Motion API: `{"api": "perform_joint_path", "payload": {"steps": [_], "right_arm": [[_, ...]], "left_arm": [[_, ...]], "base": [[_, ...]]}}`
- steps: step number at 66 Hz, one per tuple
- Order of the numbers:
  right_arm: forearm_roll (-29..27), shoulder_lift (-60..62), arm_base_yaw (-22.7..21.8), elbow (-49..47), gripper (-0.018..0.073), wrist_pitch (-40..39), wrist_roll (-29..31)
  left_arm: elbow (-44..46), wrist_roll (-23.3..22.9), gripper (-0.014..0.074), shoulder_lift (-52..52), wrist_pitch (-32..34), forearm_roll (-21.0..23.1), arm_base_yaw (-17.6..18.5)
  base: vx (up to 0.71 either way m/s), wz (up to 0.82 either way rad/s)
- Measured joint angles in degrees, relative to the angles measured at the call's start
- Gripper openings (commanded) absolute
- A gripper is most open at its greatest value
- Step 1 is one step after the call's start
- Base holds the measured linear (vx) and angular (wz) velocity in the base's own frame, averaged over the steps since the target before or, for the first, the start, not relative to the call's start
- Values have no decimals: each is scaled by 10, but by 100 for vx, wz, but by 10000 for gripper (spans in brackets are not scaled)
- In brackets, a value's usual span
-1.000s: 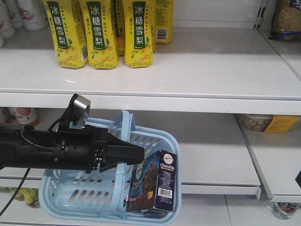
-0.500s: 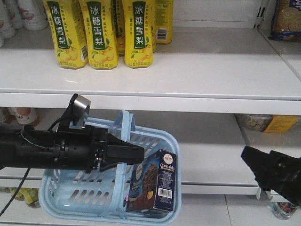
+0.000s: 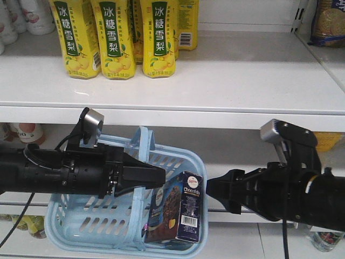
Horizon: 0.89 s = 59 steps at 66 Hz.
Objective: Left arm holds basket, right arm returns cookies
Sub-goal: 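Swing the right gripper over the basket toward the Chocofello box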
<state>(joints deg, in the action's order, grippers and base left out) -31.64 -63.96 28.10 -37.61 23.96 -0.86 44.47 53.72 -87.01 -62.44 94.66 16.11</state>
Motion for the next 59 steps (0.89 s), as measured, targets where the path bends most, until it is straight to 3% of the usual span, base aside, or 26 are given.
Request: {"api": "perform_joint_path", "payload": {"steps": [8,25,34,59], "right_arm": [[-34,-41,1,-20,518,28,52],[-199,-94,1,-28,518,34,183],[-260,-129,1,-29,518,29,245],[-291,-192,1,-30,518,8,290]], "left_arm": [[0,0,-3,0,0,0,0],[0,0,-3,0,0,0,0],[0,0,-3,0,0,0,0],[0,0,-3,0,0,0,0]], "base": [[0,0],[0,0],[0,0],[0,0]]}}
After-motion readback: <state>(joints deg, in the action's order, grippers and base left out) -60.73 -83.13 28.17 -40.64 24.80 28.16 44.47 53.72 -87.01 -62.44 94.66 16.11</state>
